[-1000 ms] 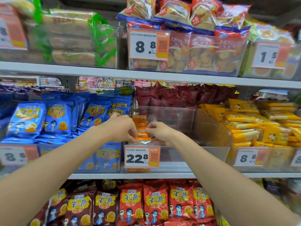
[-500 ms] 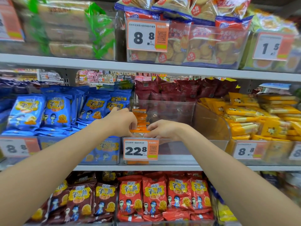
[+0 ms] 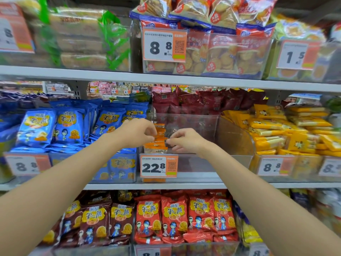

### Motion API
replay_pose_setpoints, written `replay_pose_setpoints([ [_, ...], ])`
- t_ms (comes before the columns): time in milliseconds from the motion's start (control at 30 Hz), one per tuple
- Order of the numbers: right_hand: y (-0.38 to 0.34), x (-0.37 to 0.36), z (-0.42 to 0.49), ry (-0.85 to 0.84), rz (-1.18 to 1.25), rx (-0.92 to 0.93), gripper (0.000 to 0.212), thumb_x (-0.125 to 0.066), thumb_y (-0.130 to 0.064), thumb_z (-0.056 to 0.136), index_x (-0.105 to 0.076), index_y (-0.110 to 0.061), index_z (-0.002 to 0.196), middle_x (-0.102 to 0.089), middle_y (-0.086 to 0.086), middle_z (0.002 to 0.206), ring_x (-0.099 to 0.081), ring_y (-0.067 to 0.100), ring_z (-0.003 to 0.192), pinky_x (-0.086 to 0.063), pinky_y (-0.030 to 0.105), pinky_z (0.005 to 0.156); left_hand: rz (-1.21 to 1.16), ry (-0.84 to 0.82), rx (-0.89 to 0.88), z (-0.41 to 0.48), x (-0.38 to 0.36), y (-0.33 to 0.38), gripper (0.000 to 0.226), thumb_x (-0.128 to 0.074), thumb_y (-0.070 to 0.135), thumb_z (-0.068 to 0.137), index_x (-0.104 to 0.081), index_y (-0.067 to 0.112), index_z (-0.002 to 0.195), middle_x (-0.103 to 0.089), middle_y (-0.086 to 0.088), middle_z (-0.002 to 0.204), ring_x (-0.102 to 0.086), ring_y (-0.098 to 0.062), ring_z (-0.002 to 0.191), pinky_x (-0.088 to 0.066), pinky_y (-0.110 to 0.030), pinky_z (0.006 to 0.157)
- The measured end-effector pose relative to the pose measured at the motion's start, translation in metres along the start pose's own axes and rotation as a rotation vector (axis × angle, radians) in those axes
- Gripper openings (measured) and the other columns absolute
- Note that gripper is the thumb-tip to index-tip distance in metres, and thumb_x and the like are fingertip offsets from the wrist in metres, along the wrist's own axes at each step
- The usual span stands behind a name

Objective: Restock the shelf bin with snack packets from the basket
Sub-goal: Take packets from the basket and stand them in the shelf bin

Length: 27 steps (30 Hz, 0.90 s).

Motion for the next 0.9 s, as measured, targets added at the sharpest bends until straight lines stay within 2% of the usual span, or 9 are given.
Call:
replay_pose_setpoints([
  [67,0.007,0.004,-0.010,0.233,-0.033,0.129,0.010,-0.071,-0.022,0.087,-0.065,-0.020,0.095,-0.069,0.002,0.097,-0.067,0.017,0.092,-0.056,0.036,0.088,-0.091,0.128,-0.006,-0.009,-0.003,0.010,0.003,-0.064,0.030,0.090,-0.064,0.033,0.092,-0.065,0.015,0.092,-0.061,-0.008,0.090,-0.050,-0.041,0.090],
  [133,0.014,0.007,-0.030,0.405,-0.056,0.252,0.007,-0.066,-0.018,0.088,-0.065,-0.021,0.095,-0.067,-0.007,0.091,-0.062,0.008,0.087,-0.050,0.020,0.081,-0.169,0.252,-0.033,-0.019,-0.010,0.030,0.007,-0.065,0.026,0.087,-0.061,0.029,0.083,-0.062,0.014,0.081,-0.060,-0.009,0.081,-0.053,-0.037,0.077],
  [200,0.022,0.010,-0.058,0.533,-0.038,0.336,0.007,-0.064,-0.015,0.088,-0.065,-0.021,0.091,-0.066,-0.010,0.084,-0.059,0.003,0.076,-0.043,0.008,0.069,-0.241,0.337,-0.059,-0.028,-0.022,0.055,0.015,-0.065,0.024,0.084,-0.055,0.029,0.075,-0.058,0.011,0.071,-0.058,-0.012,0.072,-0.050,-0.035,0.066],
  [267,0.036,0.013,-0.086,0.607,-0.026,0.370,0.008,-0.063,-0.013,0.087,-0.066,-0.021,0.087,-0.066,-0.008,0.080,-0.058,0.003,0.071,-0.043,0.009,0.065,-0.292,0.339,-0.091,-0.034,-0.037,0.082,0.019,-0.065,0.025,0.082,-0.050,0.028,0.071,-0.057,0.010,0.066,-0.056,-0.012,0.068,-0.046,-0.034,0.062],
  [367,0.072,0.019,-0.125,0.637,-0.052,0.332,0.008,-0.063,-0.011,0.086,-0.067,-0.018,0.084,-0.067,-0.007,0.079,-0.060,0.007,0.075,-0.047,0.019,0.068,-0.353,0.244,-0.173,-0.042,-0.069,0.126,0.020,-0.066,0.023,0.079,-0.049,0.029,0.069,-0.056,0.010,0.064,-0.055,-0.010,0.063,-0.047,-0.035,0.060],
  [467,0.123,0.025,-0.161,0.616,-0.079,0.187,0.006,-0.065,-0.014,0.085,-0.066,-0.018,0.080,-0.066,-0.005,0.077,-0.062,0.014,0.074,-0.052,0.032,0.068,-0.419,0.112,-0.204,-0.049,-0.114,0.170,0.018,-0.068,0.025,0.078,-0.053,0.027,0.069,-0.057,0.010,0.064,-0.055,-0.009,0.063,-0.047,-0.034,0.062],
  [633,0.224,0.034,-0.224,0.583,-0.089,-0.084,0.018,-0.067,-0.019,0.079,-0.060,-0.033,0.069,-0.064,-0.008,0.067,-0.063,0.012,0.062,-0.055,0.040,0.062,-0.508,-0.124,-0.256,-0.064,-0.204,0.243,0.015,-0.072,0.018,0.076,-0.059,0.021,0.071,-0.057,0.007,0.062,-0.053,-0.012,0.060,-0.044,-0.033,0.061],
  [800,0.327,0.033,-0.293,0.566,-0.035,-0.313,0.028,-0.065,-0.005,0.079,-0.058,-0.030,0.066,-0.061,-0.004,0.062,-0.058,0.009,0.050,-0.050,0.029,0.056,-0.564,-0.361,-0.244,-0.087,-0.305,0.302,0.020,-0.075,0.020,0.080,-0.057,0.020,0.069,-0.052,0.006,0.058,-0.044,-0.006,0.053,-0.035,-0.027,0.055],
  [900,0.386,0.021,-0.335,0.481,-0.006,-0.470,0.030,-0.063,-0.001,0.081,-0.058,-0.027,0.067,-0.059,-0.002,0.060,-0.054,0.000,0.042,-0.045,0.019,0.051,-0.587,-0.512,-0.175,-0.107,-0.365,0.323,0.019,-0.074,0.018,0.079,-0.058,0.017,0.068,-0.052,0.005,0.058,-0.047,-0.012,0.056,-0.035,-0.027,0.055],
])
Point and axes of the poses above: each hand's wrist, its own z-axis towards the middle knuckle, its own x-axis out of the back of the hand, y = z × x, the point moved 1 cm from there along z, towards the middle knuckle
